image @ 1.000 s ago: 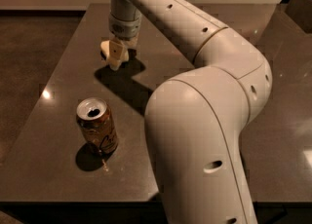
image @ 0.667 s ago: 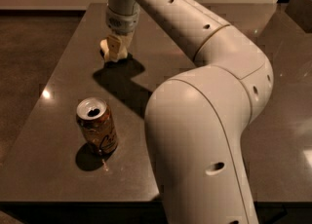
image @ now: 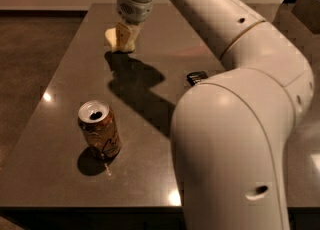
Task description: Pick sponge
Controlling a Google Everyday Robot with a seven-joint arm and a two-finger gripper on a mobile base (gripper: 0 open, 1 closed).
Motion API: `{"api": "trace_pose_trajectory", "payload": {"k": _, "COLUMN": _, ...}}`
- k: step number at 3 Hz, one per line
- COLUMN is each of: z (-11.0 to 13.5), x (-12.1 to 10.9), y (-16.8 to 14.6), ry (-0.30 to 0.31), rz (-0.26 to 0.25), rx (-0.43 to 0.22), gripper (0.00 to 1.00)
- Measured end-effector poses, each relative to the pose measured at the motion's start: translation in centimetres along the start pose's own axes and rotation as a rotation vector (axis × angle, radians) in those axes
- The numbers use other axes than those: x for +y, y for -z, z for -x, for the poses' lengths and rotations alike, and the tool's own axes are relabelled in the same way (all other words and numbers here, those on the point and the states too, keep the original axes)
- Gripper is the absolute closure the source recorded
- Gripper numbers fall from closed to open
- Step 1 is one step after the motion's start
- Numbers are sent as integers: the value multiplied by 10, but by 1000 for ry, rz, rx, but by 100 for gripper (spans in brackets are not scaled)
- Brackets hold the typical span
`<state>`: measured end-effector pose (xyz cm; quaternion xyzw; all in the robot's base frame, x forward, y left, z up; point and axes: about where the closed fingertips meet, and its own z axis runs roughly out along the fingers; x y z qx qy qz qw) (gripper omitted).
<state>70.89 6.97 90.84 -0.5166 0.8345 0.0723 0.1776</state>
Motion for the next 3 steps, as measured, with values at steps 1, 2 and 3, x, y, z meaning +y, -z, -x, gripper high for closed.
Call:
{"api": "trace_pose_trajectory", "payload": {"k": 1, "z": -9, "x": 0, "y": 30, "ry": -12, "rz": -10, "rx": -41, "gripper": 100}}
{"api": "trace_pose_trajectory", "payload": {"k": 2, "z": -20, "x": 1, "y": 82, "ry": -5, "rz": -10, "rx": -98, "gripper": 100}}
{"api": "trace_pose_trajectory", "payload": {"k": 3, "z": -20, "x": 1, "y": 83, "ry": -5, "rz": -8, "rx": -102, "gripper": 100}}
